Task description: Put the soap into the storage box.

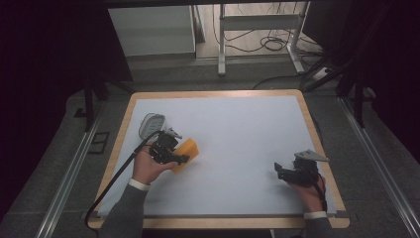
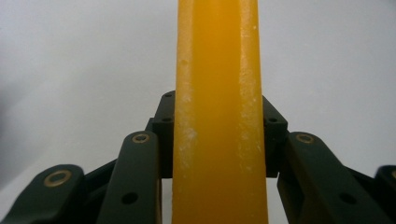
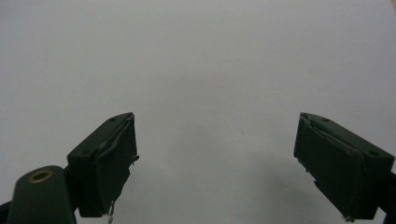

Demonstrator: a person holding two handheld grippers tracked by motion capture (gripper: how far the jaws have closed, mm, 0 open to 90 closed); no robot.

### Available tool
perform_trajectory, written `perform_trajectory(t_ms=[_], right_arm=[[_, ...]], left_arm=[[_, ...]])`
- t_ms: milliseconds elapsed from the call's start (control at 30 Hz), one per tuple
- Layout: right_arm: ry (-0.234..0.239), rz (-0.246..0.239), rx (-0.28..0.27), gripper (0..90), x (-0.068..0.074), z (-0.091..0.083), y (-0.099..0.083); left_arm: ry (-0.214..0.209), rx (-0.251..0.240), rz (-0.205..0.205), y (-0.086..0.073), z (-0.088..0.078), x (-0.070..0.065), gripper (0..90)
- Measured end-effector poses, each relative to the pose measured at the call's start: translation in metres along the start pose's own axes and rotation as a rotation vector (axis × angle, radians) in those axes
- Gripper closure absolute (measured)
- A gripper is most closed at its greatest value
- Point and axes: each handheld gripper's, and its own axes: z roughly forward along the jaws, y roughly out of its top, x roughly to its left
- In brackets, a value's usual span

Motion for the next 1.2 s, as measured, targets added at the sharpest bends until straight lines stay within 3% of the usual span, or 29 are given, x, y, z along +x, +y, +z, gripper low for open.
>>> perform_trajectory(t_ms=[833,1200], right_arm=[[-0.002,0.000,0.005,13.1,-0.002,0.000,-0.001],[-0.001,0.003,-0.008,13.1,-0.001,-0.001,0.000]], left_arm=[[0.044,-0.038,-0.067,-0.001,-0.022,0.034,61.0],[0.049,-0.043,-0.080,0.000,-0.026,0.042,61.0]])
